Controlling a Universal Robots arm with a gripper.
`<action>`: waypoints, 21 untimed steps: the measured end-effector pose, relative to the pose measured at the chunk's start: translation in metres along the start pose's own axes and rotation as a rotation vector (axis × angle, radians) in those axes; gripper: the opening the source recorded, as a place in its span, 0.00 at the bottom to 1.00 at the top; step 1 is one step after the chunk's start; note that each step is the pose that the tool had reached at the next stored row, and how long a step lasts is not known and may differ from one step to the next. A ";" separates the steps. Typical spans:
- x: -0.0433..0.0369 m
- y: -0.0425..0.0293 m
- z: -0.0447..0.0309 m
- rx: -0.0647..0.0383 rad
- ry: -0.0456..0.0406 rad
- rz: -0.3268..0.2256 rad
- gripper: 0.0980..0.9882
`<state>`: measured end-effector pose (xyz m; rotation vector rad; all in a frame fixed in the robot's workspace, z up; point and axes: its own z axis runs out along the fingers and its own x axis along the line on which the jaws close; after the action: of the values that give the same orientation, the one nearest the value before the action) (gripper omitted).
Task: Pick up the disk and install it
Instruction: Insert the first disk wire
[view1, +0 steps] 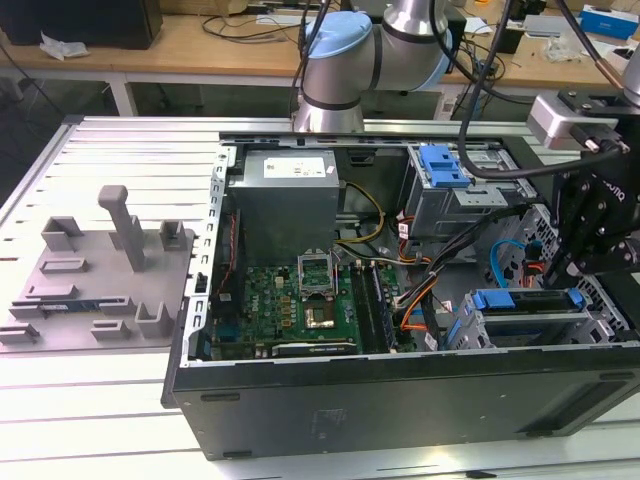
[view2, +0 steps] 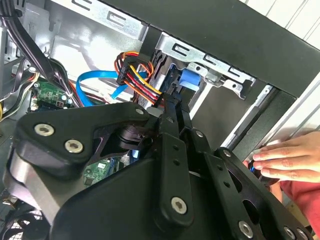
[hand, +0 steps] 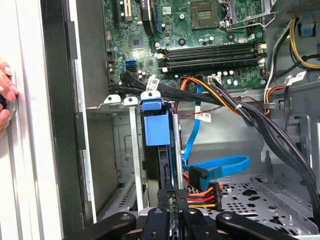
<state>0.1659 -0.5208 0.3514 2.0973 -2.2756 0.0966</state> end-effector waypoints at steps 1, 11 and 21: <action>0.0000 0.0000 0.0003 0.000 -0.0001 0.000 0.07; -0.0004 0.0000 0.0047 0.000 -0.0001 -0.006 0.07; -0.0009 0.0002 0.0114 0.001 -0.0007 -0.011 0.07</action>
<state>0.1659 -0.5208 0.3399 2.1107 -2.2641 0.0963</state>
